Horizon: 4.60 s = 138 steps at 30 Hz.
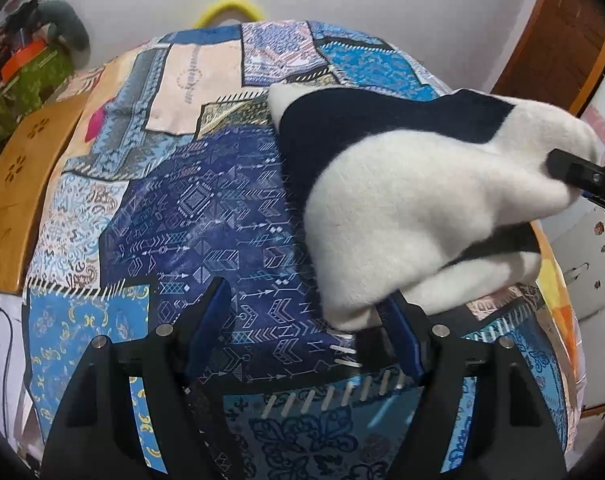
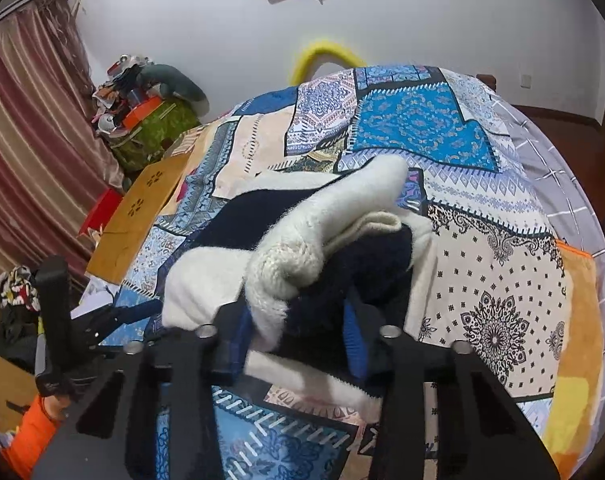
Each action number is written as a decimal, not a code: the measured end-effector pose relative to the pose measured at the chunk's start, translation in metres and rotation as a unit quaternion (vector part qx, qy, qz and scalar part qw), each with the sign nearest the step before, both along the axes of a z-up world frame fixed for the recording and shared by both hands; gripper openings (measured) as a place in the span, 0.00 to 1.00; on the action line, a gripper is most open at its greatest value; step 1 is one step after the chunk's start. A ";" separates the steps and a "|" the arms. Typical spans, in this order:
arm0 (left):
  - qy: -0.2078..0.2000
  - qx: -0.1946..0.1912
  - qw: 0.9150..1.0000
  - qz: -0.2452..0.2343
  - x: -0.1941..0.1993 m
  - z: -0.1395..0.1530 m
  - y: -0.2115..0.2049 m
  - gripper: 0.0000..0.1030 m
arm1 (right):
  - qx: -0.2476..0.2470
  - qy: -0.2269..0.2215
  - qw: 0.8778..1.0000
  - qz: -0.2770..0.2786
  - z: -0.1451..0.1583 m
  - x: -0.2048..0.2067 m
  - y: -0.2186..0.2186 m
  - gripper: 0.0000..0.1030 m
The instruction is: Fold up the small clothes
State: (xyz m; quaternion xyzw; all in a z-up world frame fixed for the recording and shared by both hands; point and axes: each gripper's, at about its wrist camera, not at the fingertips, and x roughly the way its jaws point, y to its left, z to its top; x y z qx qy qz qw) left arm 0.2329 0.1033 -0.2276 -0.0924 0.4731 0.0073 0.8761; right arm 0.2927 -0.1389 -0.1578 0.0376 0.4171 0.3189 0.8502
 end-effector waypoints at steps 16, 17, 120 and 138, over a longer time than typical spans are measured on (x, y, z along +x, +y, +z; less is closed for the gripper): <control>0.003 -0.011 0.999 0.047 -0.009 0.000 0.018 0.74 | 0.006 -0.005 1.000 0.008 -0.018 -0.025 -0.022 0.18; 0.003 -0.010 0.999 0.048 -0.010 0.001 0.018 0.74 | 0.005 -0.002 1.000 0.007 -0.021 -0.026 -0.024 0.18; 0.003 -0.244 0.969 -0.037 0.070 0.069 0.042 0.63 | 0.103 0.084 0.990 0.044 -0.007 0.049 0.012 0.43; 0.071 -0.238 0.969 0.017 0.031 -0.004 0.091 0.64 | 0.061 0.141 0.983 0.096 -0.069 0.051 0.079 0.45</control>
